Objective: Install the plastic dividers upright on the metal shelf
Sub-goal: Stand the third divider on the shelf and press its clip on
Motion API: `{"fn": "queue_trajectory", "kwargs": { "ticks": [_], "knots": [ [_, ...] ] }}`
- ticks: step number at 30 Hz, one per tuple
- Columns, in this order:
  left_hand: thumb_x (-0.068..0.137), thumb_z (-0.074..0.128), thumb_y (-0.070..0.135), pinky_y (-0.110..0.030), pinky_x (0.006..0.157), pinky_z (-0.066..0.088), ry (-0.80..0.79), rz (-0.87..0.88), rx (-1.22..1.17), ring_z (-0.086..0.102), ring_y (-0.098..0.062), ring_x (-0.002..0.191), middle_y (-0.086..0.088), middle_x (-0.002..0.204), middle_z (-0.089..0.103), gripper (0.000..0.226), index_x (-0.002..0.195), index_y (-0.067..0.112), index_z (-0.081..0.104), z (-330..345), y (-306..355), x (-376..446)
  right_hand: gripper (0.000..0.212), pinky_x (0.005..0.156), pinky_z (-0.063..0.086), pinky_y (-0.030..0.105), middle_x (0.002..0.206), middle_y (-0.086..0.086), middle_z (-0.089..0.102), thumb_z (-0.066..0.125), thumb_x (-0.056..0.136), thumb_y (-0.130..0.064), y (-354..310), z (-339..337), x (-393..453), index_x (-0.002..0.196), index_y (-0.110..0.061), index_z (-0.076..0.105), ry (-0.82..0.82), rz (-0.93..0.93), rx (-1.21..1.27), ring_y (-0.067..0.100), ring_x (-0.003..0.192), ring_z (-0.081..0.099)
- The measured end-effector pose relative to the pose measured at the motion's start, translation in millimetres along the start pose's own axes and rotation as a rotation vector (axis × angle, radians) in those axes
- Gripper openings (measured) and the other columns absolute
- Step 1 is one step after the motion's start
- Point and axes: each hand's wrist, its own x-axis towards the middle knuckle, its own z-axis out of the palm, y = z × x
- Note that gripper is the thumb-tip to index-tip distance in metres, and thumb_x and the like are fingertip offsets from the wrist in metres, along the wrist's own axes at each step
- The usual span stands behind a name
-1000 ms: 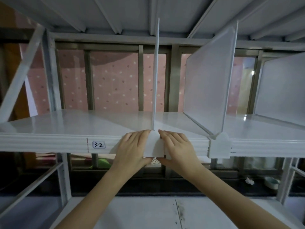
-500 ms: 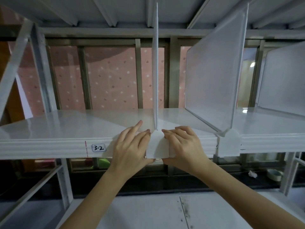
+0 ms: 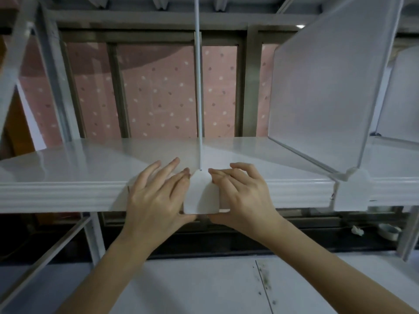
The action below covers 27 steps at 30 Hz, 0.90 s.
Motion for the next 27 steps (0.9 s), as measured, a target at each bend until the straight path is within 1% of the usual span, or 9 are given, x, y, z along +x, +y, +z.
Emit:
{"fn": "queue_trajectory", "kwargs": {
  "ticks": [2, 5, 7, 9, 14, 21, 23, 25, 27],
  "knots": [
    [0.063, 0.081, 0.052, -0.046, 0.096, 0.041, -0.008, -0.002, 0.011, 0.066, -0.03, 0.108, -0.013, 0.102, 0.073, 0.063, 0.095, -0.002, 0.073, -2.6, -10.8, -3.5, 0.063, 0.088, 0.044, 0.039, 0.097, 0.012, 0.074, 0.089, 0.046, -0.041, -7.5, 4.9, 6.9, 0.089, 0.003, 0.071, 0.0, -0.015, -0.007, 0.024, 0.084, 0.071],
    [0.073, 0.068, 0.053, -0.045, 0.096, 0.042, -0.012, 0.016, -0.027, 0.065, -0.028, 0.109, -0.012, 0.102, 0.073, 0.059, 0.095, -0.001, 0.073, -1.2, -18.2, -4.7, 0.064, 0.09, 0.042, 0.039, 0.098, 0.013, 0.074, 0.087, 0.049, -0.042, -12.0, 6.5, 9.6, 0.092, 0.003, 0.071, -0.008, -0.016, -0.049, 0.025, 0.085, 0.071],
    [0.074, 0.064, 0.054, -0.044, 0.096, 0.044, -0.011, 0.018, -0.054, 0.065, -0.026, 0.109, -0.011, 0.103, 0.073, 0.06, 0.095, 0.0, 0.073, -0.1, -21.3, -7.5, 0.061, 0.09, 0.041, 0.039, 0.098, 0.013, 0.074, 0.083, 0.053, -0.041, -14.6, 7.9, 9.1, 0.092, 0.004, 0.071, -0.014, -0.025, -0.069, 0.026, 0.086, 0.072],
    [0.072, 0.066, 0.054, -0.044, 0.094, 0.049, -0.001, 0.02, -0.085, 0.066, -0.026, 0.108, -0.009, 0.104, 0.073, 0.059, 0.097, 0.001, 0.074, 2.0, -23.5, -10.9, 0.054, 0.09, 0.043, 0.039, 0.098, 0.013, 0.074, 0.076, 0.059, -0.04, -16.2, 9.7, 8.4, 0.09, 0.004, 0.072, 0.005, -0.01, -0.075, 0.025, 0.085, 0.072],
    [0.058, 0.084, 0.049, -0.045, 0.083, 0.057, 0.028, 0.025, -0.138, 0.07, -0.025, 0.1, -0.008, 0.106, 0.073, 0.063, 0.099, 0.004, 0.074, 4.7, -32.2, -14.2, 0.059, 0.087, 0.049, 0.041, 0.097, 0.011, 0.074, 0.086, 0.049, -0.038, -18.3, 12.9, 11.4, 0.09, 0.003, 0.073, -0.007, -0.008, -0.066, 0.023, 0.084, 0.071],
    [0.064, 0.08, 0.049, -0.049, 0.086, 0.054, 0.065, 0.048, -0.159, 0.07, -0.023, 0.1, -0.005, 0.107, 0.073, 0.054, 0.095, 0.005, 0.075, 9.1, -44.8, -21.7, 0.057, 0.091, 0.047, 0.039, 0.099, 0.011, 0.074, 0.085, 0.05, -0.035, -25.4, 18.8, 17.3, 0.091, 0.002, 0.07, 0.0, -0.022, -0.037, 0.023, 0.086, 0.071],
    [0.065, 0.079, 0.049, -0.048, 0.086, 0.055, 0.076, 0.036, -0.182, 0.071, -0.022, 0.098, -0.004, 0.106, 0.073, 0.053, 0.095, 0.006, 0.075, 9.3, -48.0, -23.0, 0.063, 0.092, 0.046, 0.039, 0.1, 0.01, 0.074, 0.084, 0.05, -0.035, -26.8, 21.7, 18.7, 0.099, -0.003, 0.061, 0.006, -0.026, -0.016, 0.022, 0.087, 0.071],
    [0.064, 0.08, 0.048, -0.049, 0.086, 0.055, 0.079, 0.025, -0.208, 0.071, -0.022, 0.097, -0.003, 0.106, 0.074, 0.051, 0.093, 0.006, 0.075, 9.2, -50.6, -23.8, 0.064, 0.092, 0.045, 0.038, 0.1, 0.01, 0.073, 0.083, 0.051, -0.035, -28.9, 24.4, 20.1, 0.1, -0.006, 0.054, 0.014, -0.026, 0.007, 0.022, 0.087, 0.07],
    [0.061, 0.082, 0.047, -0.049, 0.086, 0.054, 0.075, 0.02, -0.217, 0.071, -0.021, 0.097, -0.002, 0.105, 0.074, 0.05, 0.091, 0.007, 0.076, 8.3, -53.8, -24.8, 0.061, 0.091, 0.046, 0.039, 0.099, 0.01, 0.074, 0.083, 0.05, -0.033, -31.4, 25.7, 22.8, 0.097, -0.003, 0.06, 0.018, -0.025, 0.021, 0.022, 0.086, 0.07]
  ]
}}
